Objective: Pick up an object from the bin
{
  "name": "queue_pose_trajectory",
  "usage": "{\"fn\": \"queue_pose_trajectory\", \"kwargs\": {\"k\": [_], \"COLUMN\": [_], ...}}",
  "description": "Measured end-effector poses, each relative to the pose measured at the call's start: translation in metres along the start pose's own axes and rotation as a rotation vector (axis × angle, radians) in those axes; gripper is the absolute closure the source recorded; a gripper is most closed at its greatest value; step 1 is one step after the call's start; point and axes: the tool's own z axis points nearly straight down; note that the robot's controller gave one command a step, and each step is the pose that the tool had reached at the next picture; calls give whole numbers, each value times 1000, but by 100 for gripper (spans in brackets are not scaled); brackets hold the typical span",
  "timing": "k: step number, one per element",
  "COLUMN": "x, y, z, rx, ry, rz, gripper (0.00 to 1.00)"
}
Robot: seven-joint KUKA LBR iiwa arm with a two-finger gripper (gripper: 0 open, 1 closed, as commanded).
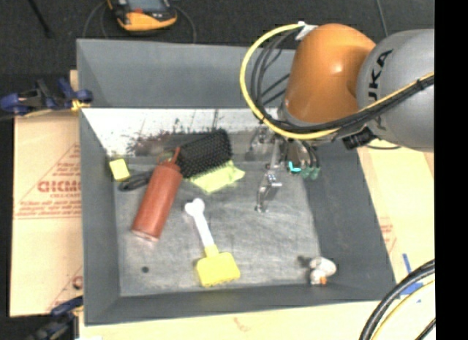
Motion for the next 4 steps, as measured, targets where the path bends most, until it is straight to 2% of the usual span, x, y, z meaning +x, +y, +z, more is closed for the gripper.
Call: {"fn": "queue_pose_trajectory", "kwargs": {"k": [1,2,3,4], "x": [-1,-13,-25,-26], "y": [0,26,37,43], "z": [-5,49,89,140], "rx": [0,0,1,0], "ry": [-8,-15,-7,-13], "rz": [0,-25,-178,-304], "gripper": [0,0,0,100]}}
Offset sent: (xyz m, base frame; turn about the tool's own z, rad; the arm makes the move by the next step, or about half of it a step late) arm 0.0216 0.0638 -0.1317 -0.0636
